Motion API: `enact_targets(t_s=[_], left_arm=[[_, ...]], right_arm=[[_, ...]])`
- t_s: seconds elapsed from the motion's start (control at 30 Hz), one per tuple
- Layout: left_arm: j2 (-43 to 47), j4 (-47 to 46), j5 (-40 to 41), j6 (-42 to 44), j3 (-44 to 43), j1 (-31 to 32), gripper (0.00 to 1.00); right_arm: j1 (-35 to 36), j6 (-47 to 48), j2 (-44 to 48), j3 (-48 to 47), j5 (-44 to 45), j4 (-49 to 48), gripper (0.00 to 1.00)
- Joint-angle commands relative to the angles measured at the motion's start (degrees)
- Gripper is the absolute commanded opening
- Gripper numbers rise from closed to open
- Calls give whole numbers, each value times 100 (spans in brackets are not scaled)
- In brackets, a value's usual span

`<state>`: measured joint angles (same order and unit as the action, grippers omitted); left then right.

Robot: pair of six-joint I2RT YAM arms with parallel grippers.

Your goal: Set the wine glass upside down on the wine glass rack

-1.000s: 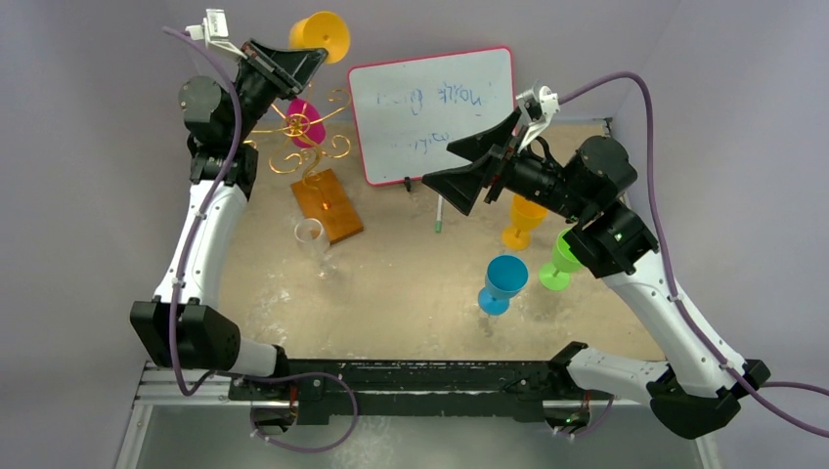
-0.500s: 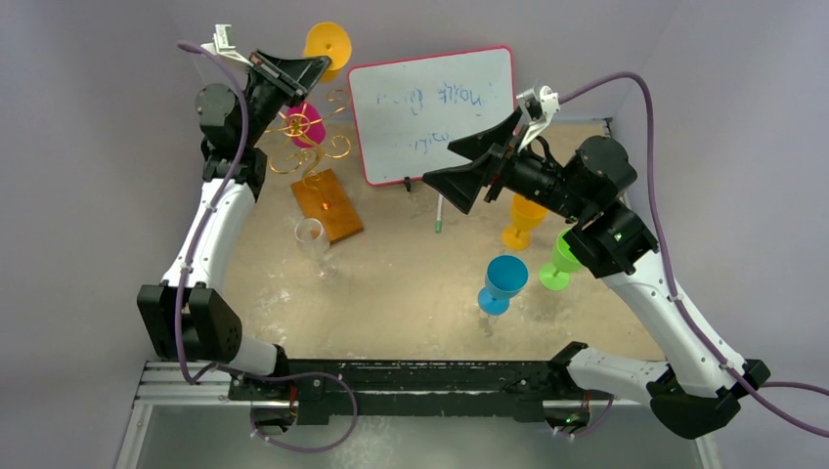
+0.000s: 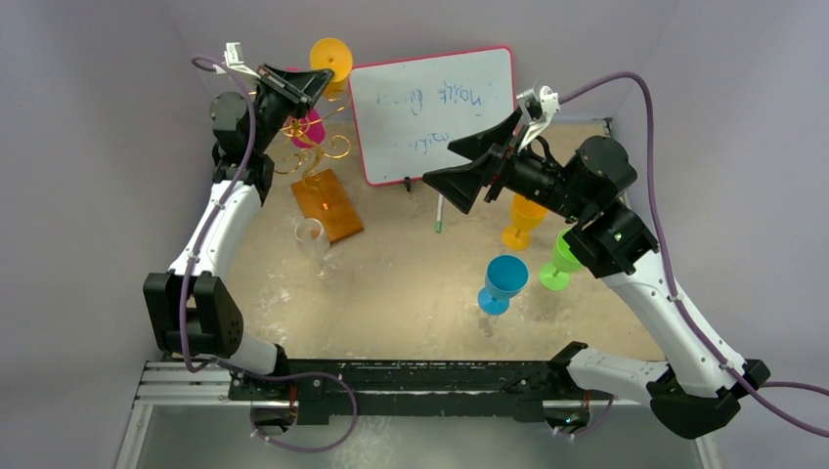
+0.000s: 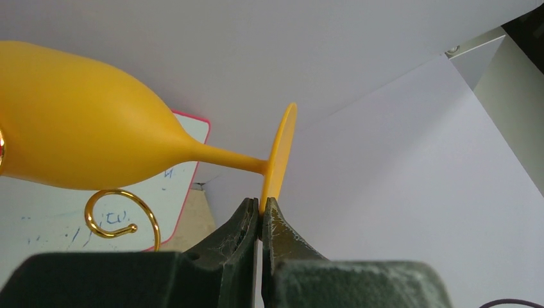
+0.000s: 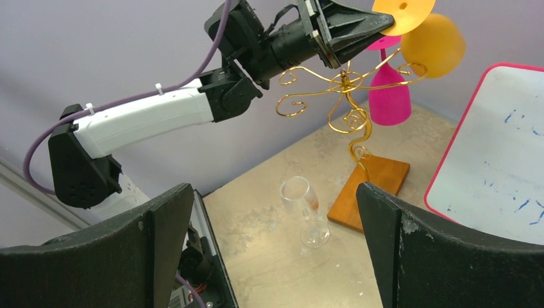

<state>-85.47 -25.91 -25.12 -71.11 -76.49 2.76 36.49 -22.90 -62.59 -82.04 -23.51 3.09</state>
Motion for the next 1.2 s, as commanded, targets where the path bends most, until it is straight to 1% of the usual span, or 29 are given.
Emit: enact_targets(t_s=[0.0, 0.27, 0.47, 0.73, 1.0, 1.17], left_arm=[[-3, -207, 149, -131, 54, 5, 0], [96, 441, 350, 41, 63, 5, 0], [75, 813, 346, -232, 70, -2, 0], [97, 1185, 427, -285, 0, 3, 0], [323, 1216, 544, -380, 182, 0, 0], [440, 1036, 507, -532, 284, 4, 0]], right_arm=[[27, 100, 75, -30, 14, -284, 100], [31, 158, 78, -32, 58, -245, 100], [29, 172, 89, -9, 75, -219, 100], [32, 131, 150, 23, 79, -228, 100], [26, 110, 212, 92, 94, -230, 100], [31, 118, 242, 106, 132, -213, 100]])
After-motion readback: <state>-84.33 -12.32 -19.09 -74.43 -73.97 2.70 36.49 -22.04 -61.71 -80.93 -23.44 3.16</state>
